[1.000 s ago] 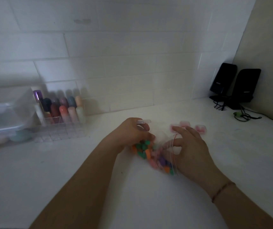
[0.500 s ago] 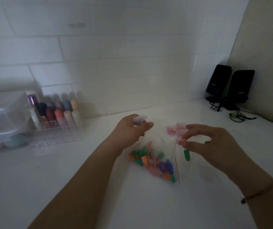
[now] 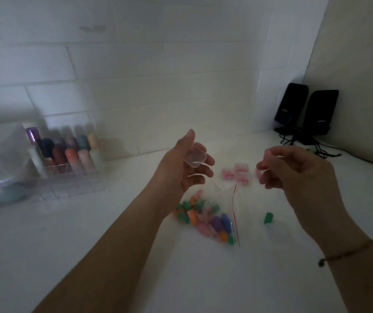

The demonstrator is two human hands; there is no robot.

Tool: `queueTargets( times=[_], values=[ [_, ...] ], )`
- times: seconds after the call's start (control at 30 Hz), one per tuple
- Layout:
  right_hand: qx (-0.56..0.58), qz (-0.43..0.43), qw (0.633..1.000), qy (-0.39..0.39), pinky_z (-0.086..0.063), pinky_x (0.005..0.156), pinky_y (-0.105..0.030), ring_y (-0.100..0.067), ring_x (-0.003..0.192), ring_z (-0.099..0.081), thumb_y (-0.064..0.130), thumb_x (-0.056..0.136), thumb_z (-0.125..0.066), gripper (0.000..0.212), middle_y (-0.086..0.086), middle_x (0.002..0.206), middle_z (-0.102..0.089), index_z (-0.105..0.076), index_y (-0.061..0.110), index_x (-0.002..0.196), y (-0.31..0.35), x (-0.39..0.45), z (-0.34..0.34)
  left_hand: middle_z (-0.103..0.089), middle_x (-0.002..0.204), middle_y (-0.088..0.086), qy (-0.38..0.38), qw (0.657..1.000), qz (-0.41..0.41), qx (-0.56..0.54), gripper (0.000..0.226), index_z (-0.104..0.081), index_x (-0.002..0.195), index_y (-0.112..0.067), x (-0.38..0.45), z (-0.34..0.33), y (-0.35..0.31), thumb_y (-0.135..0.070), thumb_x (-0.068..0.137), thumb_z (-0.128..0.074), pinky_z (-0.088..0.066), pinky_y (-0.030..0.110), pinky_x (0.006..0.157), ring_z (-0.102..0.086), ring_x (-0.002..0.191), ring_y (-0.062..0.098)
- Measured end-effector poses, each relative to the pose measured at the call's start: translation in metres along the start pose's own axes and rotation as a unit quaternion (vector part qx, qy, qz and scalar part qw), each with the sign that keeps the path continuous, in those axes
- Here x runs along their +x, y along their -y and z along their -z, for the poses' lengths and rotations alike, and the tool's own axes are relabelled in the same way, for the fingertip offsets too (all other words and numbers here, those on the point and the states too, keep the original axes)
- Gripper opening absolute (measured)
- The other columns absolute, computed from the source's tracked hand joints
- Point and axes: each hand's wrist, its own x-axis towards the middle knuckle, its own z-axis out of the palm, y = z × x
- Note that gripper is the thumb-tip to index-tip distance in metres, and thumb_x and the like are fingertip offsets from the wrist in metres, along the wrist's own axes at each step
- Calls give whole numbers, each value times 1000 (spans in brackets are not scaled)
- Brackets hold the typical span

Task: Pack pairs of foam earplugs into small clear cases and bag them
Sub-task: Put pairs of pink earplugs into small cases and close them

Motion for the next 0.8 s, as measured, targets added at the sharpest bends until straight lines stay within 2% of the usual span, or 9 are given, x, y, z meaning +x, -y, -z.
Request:
queueTargets(
  times=[0.17, 0.2, 0.27, 0.33, 0.4, 0.53, 0.67, 0.73, 0.8],
  values=[
    [20, 85, 994, 63, -53, 58, -18, -11, 57, -65, 5, 83, -66, 15, -3, 76, -73, -70, 12, 96, 18, -16, -13, -64, 78, 13, 116, 991, 66, -13, 67, -58, 91, -9, -11, -22, 11, -70, 75, -36, -41, 28, 53, -57, 60, 23],
    [5, 91, 993, 69, -50, 54, -15, -8, 55, -64, 9, 81, -69, 16, 2, 78, -73, -69, 16, 94, 20, -21, -18, -63, 77, 12, 127, 989, 73, -7, 69, -60, 93, -10, -13, -25, 15, -72, 75, -35, -40, 28, 54, -56, 60, 22],
    [-102, 118, 986, 52, -44, 49, -11, -5, 51, -62, 26, 77, -76, 13, 17, 78, -70, -68, 28, 86, 17, -29, -27, -59, 80, 12, 145, 986, 80, 2, 70, -60, 96, -10, -15, -29, 20, -73, 77, -34, -39, 28, 55, -55, 60, 19],
    [-209, 154, 965, 43, -48, 51, -18, -5, 53, -61, 40, 76, -74, 10, 22, 73, -67, -68, 33, 81, 11, -33, -30, -52, 89, 15, 163, 983, 78, 1, 68, -56, 97, -9, -17, -31, 22, -71, 82, -32, -39, 27, 54, -53, 57, 16],
    [-237, 166, 956, 42, -52, 58, -28, -3, 57, -61, 45, 76, -72, 12, 22, 66, -65, -69, 34, 81, 6, -33, -31, -49, 92, 14, 175, 981, 79, -2, 64, -57, 92, -11, -17, -31, 23, -69, 85, -31, -39, 26, 53, -51, 56, 14],
    [-267, 169, 948, 32, -41, 57, -22, 1, 59, -55, 50, 74, -70, 18, 27, 64, -59, -68, 34, 80, -2, -29, -29, -55, 75, 3, 179, 979, 93, -22, 61, -63, 77, -18, -17, -29, 23, -70, 84, -31, -39, 24, 53, -50, 53, 11],
    [-276, 220, 933, 71, -47, 62, -26, -2, 61, -56, 58, 78, -61, 24, 25, 87, -62, -67, 37, 88, -3, -27, -29, -50, 84, 12, 171, 979, 105, -23, 66, -63, 83, -13, -13, -24, 23, -72, 84, -33, -43, 24, 53, -48, 57, 14],
    [-244, 255, 935, 36, -46, 58, -20, -4, 59, -56, 49, 83, -66, 16, 21, 92, -62, -68, 34, 91, 2, -25, -27, -55, 76, 10, 145, 983, 108, -40, 69, -63, 85, -11, -9, -20, 21, -73, 84, -32, -43, 23, 51, -49, 55, 16],
    [-214, 243, 946, -26, -43, 55, -19, -8, 63, -57, 42, 84, -63, 12, 16, 95, -61, -65, 30, 86, 6, -21, -20, -59, 67, 7, 98, 988, 109, -55, 69, -59, 84, -11, -3, -13, 16, -74, 85, -29, -42, 21, 47, -50, 51, 17]
  ],
)
